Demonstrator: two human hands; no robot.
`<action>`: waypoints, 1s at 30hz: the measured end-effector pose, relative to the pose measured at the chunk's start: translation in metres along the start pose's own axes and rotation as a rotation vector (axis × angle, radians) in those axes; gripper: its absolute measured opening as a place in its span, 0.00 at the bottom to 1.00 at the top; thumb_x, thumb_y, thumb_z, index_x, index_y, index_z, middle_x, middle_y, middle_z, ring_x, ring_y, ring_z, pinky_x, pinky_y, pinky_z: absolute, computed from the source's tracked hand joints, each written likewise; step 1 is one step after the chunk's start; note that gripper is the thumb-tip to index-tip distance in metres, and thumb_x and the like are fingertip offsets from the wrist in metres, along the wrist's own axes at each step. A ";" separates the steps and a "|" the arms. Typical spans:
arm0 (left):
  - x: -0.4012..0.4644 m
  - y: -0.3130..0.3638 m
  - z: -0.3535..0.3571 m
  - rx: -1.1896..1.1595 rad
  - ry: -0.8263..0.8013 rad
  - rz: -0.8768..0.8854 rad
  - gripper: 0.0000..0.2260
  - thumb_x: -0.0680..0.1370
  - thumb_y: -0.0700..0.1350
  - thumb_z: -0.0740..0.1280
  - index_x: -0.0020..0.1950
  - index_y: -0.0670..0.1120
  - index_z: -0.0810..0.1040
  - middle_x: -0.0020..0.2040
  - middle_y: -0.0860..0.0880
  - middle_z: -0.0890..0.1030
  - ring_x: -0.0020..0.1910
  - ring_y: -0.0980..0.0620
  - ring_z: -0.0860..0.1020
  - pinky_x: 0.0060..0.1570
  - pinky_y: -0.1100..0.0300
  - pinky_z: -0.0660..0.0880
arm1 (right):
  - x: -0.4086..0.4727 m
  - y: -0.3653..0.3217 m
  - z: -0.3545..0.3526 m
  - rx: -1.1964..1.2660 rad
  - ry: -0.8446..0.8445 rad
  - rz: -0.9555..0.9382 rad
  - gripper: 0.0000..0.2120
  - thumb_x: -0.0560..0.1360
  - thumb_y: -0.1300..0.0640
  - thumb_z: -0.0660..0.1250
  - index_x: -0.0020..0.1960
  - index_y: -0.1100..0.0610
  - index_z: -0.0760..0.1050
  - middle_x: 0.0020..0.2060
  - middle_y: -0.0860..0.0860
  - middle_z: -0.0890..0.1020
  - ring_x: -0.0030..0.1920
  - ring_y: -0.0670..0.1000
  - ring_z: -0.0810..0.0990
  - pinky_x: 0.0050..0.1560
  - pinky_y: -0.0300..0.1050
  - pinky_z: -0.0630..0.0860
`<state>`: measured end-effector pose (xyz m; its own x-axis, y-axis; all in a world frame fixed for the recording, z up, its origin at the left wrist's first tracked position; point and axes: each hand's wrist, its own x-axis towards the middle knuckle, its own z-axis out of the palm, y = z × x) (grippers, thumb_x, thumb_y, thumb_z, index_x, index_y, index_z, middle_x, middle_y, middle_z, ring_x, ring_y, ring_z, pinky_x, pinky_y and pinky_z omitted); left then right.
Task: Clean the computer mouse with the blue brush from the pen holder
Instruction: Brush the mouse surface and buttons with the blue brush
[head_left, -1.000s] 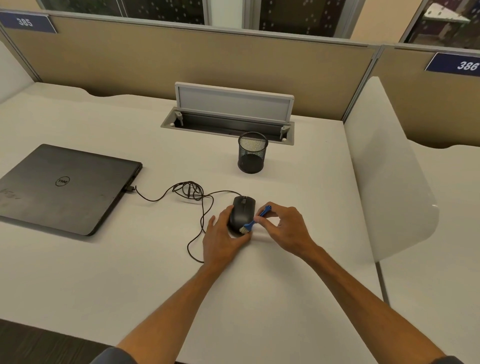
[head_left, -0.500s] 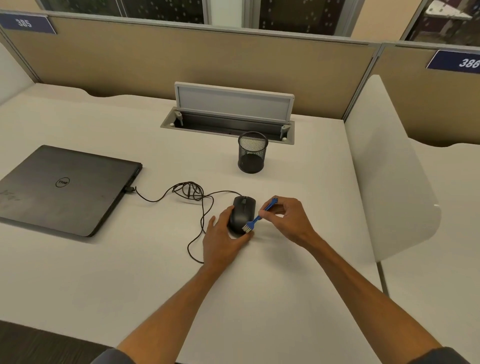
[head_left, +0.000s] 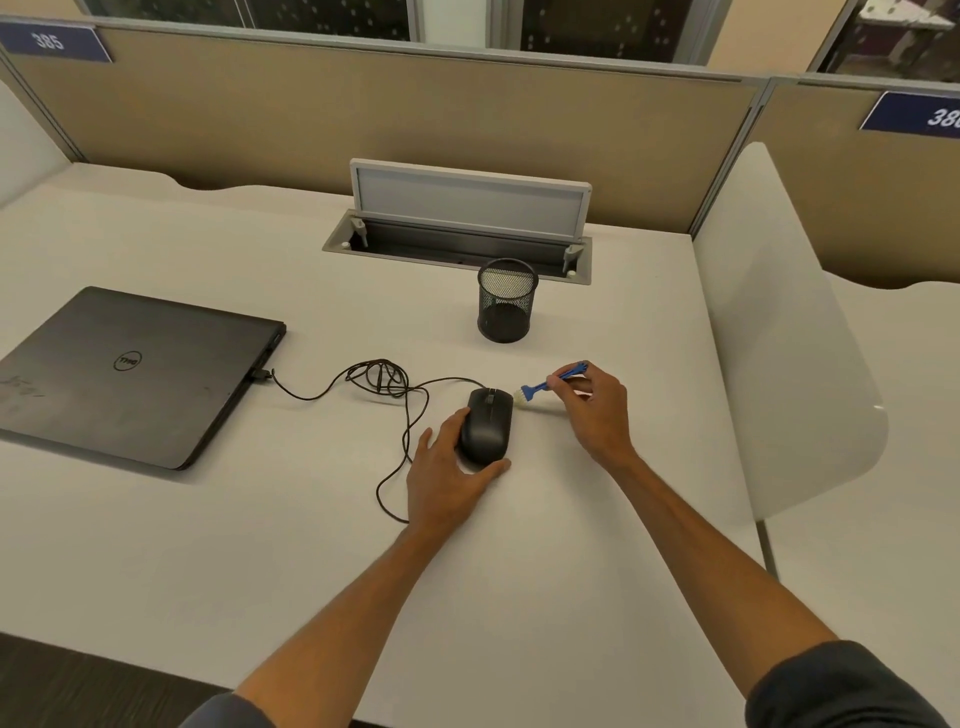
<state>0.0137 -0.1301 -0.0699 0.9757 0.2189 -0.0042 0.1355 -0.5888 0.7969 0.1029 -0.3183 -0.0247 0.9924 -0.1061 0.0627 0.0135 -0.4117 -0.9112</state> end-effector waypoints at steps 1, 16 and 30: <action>0.000 0.000 0.000 -0.002 0.000 -0.003 0.39 0.64 0.67 0.71 0.71 0.60 0.61 0.68 0.59 0.70 0.72 0.45 0.59 0.69 0.51 0.58 | -0.001 -0.001 -0.001 0.026 -0.003 -0.002 0.07 0.74 0.54 0.70 0.48 0.57 0.80 0.42 0.49 0.84 0.43 0.49 0.82 0.49 0.41 0.78; 0.000 0.002 0.000 -0.012 -0.001 0.001 0.39 0.64 0.67 0.71 0.71 0.58 0.62 0.68 0.58 0.70 0.71 0.47 0.60 0.70 0.52 0.56 | 0.012 -0.020 0.009 -0.070 -0.017 -0.012 0.08 0.72 0.51 0.71 0.46 0.55 0.78 0.38 0.45 0.82 0.38 0.44 0.81 0.42 0.34 0.74; 0.000 0.001 0.000 -0.001 0.004 -0.003 0.39 0.64 0.68 0.70 0.71 0.59 0.62 0.68 0.58 0.71 0.72 0.46 0.60 0.69 0.50 0.58 | 0.019 -0.037 0.031 -0.337 -0.027 0.034 0.08 0.70 0.51 0.70 0.42 0.55 0.77 0.36 0.51 0.85 0.40 0.52 0.83 0.44 0.46 0.79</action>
<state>0.0134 -0.1304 -0.0691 0.9746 0.2239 -0.0044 0.1385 -0.5870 0.7977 0.1249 -0.2769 -0.0024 0.9945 -0.1030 0.0200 -0.0563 -0.6847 -0.7267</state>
